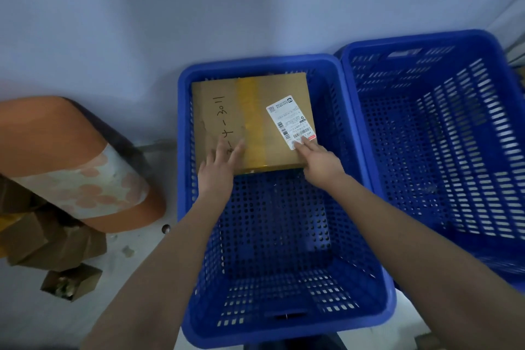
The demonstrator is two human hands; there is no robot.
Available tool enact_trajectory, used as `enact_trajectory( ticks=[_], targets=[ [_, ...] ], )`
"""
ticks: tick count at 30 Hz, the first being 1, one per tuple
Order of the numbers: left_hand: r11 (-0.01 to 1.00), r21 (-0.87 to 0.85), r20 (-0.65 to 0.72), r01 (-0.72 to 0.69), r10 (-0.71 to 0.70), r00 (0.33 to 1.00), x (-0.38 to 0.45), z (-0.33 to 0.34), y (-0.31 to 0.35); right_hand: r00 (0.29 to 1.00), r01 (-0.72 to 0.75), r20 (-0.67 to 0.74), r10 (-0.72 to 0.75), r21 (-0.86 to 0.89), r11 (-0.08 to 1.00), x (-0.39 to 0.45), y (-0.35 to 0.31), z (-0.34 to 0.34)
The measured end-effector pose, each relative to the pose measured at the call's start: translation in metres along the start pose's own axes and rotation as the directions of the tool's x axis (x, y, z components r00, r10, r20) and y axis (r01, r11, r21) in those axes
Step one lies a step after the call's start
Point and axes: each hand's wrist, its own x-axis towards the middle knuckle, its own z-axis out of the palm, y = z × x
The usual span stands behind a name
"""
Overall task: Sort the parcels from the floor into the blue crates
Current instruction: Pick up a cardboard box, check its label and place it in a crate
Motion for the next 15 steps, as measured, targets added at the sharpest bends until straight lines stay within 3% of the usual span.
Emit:
enact_trajectory(
  ticks=[3, 5, 7, 9, 11, 15],
  targets=[
    [0.998, -0.051, -0.14, -0.045, 0.037, 0.989, -0.02, -0.004, 0.012, 0.986, 0.051, -0.165, -0.031, 0.122, 0.991, -0.042, 0.013, 0.001],
    [0.994, 0.009, -0.112, -0.108, 0.108, 0.988, -0.031, -0.003, 0.02, 0.97, 0.051, -0.243, -0.01, 0.162, 0.985, -0.074, 0.024, 0.005],
    [0.993, 0.042, -0.002, -0.114, 0.114, 0.993, -0.041, -0.004, 0.03, 0.935, -0.002, -0.336, 0.11, 0.307, 0.952, -0.106, 0.037, 0.008],
    [0.995, 0.039, 0.085, -0.091, 0.088, 0.992, -0.05, -0.008, 0.044, 0.83, -0.096, -0.397, 0.392, 0.589, 0.802, -0.139, 0.051, 0.01],
    [0.992, 0.068, 0.099, -0.108, 0.101, 0.99, -0.056, -0.014, 0.062, 0.693, -0.157, -0.353, 0.629, 0.777, 0.61, -0.172, 0.07, 0.014],
    [0.955, 0.141, 0.071, -0.262, 0.254, 0.964, -0.068, -0.024, 0.118, 0.575, -0.289, -0.212, 0.79, 0.851, 0.438, -0.24, 0.122, 0.036]
  ],
)
